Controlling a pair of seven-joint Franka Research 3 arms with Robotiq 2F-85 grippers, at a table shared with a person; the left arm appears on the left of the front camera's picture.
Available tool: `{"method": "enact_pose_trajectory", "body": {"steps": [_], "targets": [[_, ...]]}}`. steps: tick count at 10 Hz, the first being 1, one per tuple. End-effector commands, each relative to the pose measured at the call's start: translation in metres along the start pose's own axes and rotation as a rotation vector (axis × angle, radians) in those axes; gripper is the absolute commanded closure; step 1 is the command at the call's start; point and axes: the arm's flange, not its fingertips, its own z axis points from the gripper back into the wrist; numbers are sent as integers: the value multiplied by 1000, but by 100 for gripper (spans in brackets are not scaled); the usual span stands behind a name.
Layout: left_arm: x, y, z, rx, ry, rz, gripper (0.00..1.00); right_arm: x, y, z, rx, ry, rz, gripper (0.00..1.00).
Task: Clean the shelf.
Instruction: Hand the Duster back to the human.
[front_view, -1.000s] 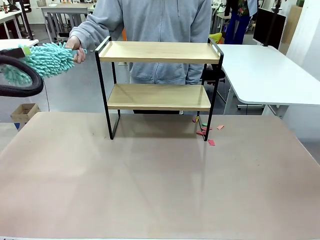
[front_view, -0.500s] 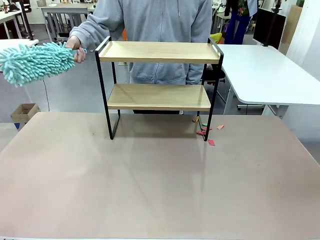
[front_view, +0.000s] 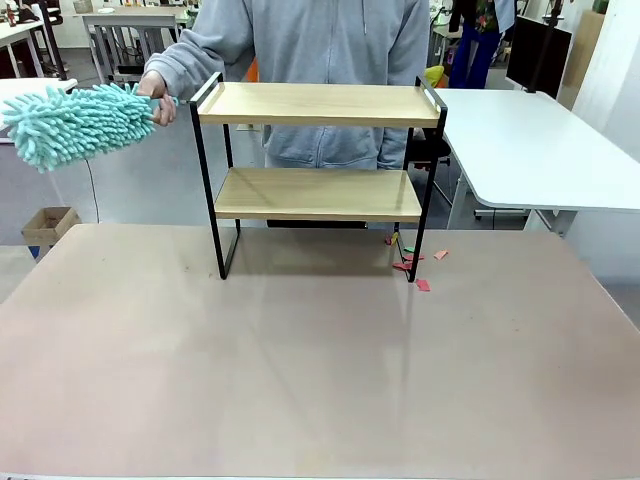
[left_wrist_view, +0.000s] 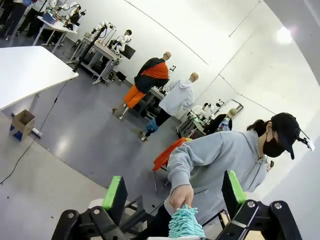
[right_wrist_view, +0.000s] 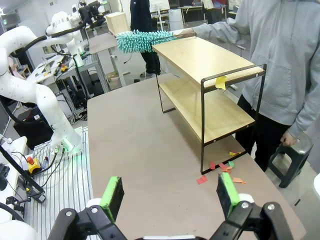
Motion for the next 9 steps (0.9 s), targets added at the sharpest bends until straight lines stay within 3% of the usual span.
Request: {"method": "enact_pose_trajectory", "body": {"steps": [1, 9], "targets": [[-6, -9, -5, 9, 1, -19, 0, 1, 1, 1, 4, -10, 15, 0], [-6, -9, -5, 9, 1, -19, 0, 1, 1, 1, 4, -10, 15, 0]]}}
